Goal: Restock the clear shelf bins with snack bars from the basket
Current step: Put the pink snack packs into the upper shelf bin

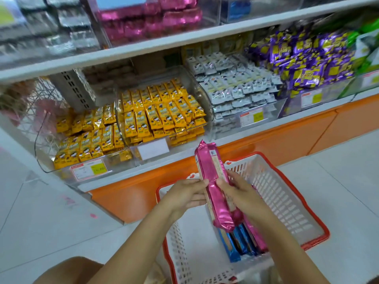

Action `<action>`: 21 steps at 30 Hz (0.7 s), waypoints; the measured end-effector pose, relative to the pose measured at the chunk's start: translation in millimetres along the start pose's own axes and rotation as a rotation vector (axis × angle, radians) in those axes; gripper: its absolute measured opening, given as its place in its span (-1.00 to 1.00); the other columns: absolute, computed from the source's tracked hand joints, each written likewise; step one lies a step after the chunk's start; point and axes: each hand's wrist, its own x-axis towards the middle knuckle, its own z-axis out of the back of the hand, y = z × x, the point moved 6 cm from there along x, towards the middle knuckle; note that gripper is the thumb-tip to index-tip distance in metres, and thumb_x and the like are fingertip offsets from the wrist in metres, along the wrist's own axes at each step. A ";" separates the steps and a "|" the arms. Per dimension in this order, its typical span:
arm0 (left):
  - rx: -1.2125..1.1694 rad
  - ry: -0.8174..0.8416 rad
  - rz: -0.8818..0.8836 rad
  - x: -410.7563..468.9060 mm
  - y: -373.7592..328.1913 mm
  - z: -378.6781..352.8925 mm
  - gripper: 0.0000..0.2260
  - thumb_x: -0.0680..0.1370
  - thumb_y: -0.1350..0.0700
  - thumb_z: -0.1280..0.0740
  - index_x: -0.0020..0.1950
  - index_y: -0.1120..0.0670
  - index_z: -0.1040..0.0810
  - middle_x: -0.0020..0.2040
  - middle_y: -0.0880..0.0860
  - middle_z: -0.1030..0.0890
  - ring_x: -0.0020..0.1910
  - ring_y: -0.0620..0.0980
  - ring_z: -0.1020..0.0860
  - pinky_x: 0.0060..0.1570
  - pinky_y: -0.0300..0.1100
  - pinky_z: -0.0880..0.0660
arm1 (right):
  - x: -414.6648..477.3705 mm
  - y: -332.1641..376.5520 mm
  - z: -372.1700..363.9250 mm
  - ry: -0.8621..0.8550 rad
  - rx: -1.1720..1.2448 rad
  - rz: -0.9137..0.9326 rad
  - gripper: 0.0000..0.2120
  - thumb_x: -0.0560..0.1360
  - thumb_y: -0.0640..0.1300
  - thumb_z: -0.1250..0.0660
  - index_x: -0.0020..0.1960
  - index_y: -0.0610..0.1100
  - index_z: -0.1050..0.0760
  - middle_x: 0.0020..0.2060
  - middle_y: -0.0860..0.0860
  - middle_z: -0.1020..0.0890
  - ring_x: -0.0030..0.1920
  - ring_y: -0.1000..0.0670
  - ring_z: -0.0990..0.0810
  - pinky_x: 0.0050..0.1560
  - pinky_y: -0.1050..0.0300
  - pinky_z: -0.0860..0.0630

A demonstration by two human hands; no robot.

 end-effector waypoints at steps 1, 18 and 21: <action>-0.021 0.031 -0.007 -1.7 -3.7 -2.1 -0.72 0.52 0.08 -0.37 0.17 0.19 -0.59 0.04 0.19 -0.66 0.00 0.08 -0.63 -0.01 -0.17 -0.60 | -1.0 4.6 3.7 -0.017 0.030 0.013 -0.52 0.34 0.28 -0.42 0.23 0.22 -0.46 0.10 0.08 -0.63 0.11 0.05 -0.61 0.13 -0.02 -0.55; -0.349 0.165 -0.034 -7.4 -15.3 0.9 -0.68 0.43 0.09 -0.39 0.15 0.16 -0.57 -0.04 0.17 -0.66 -0.13 0.06 -0.64 -0.07 -0.08 -0.60 | -3.9 1.9 14.5 0.095 0.616 -0.170 -0.69 0.33 -0.20 -0.42 0.07 -0.24 -0.56 -0.15 -0.17 -0.64 -0.22 -0.12 -0.61 -0.14 0.02 -0.59; -0.395 0.234 -0.017 -8.7 -20.0 -2.0 -0.68 0.43 0.07 -0.41 0.14 0.17 -0.56 -0.10 0.17 -0.64 -0.17 0.07 -0.64 -0.11 -0.05 -0.59 | -5.4 -0.9 14.0 0.060 0.611 -0.214 -0.49 0.32 -0.06 -0.53 0.17 -0.28 -0.53 0.09 -0.25 -0.60 0.12 -0.30 -0.58 0.24 -0.23 -0.46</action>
